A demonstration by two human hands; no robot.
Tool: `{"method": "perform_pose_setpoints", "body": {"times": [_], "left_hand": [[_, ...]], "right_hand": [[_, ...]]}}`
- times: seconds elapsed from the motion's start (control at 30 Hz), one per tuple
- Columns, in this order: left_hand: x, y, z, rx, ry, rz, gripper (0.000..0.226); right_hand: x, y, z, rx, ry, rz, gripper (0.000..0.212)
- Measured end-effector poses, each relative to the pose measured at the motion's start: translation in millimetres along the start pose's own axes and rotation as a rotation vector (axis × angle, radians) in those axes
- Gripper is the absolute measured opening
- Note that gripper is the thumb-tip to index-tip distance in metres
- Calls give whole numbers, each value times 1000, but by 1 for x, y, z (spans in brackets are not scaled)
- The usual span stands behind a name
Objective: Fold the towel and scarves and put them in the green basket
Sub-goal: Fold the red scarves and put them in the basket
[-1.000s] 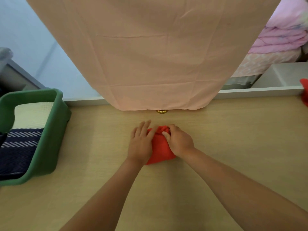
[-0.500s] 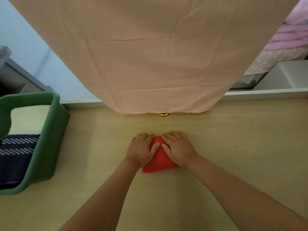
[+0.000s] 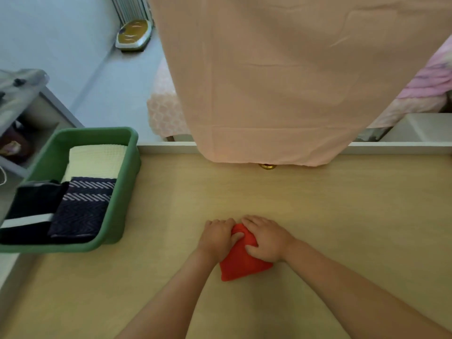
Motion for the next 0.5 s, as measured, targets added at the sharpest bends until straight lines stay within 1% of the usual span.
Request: {"method": "perform_pose_setpoints", "body": {"times": [0.07, 0.2, 0.27, 0.3, 0.37, 0.43, 0.5], "left_hand": [[-18, 0, 17, -15, -12, 23, 40], [-55, 0, 51, -28, -37, 318, 33], [-70, 2, 67, -32, -69, 409, 36], [-78, 4, 75, -28, -71, 440, 41], [-96, 9, 88, -58, -50, 493, 59], [-109, 12, 101, -152, -31, 531, 84], [-118, 13, 111, -251, 2, 557, 102]], "right_hand": [[-24, -1, 0, -33, 10, 23, 84], [-70, -8, -3, -96, -42, 19, 83], [-92, -13, -6, -123, -71, 10, 77], [-103, -14, -7, -129, -82, -1, 71], [-123, -13, -8, -137, -80, -26, 58], [-138, -8, -9, -125, -65, -45, 47], [-149, 2, -9, -91, -63, -50, 46]]}}
Point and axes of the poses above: each hand's wrist, its own z-axis away from the middle knuckle, its own y-axis out of the back of the hand, x = y × z, the point moved 8 cm from there along -z, towards the middle knuckle, and after that the axes turned 10 degrees about z, right-handed, at the moved point
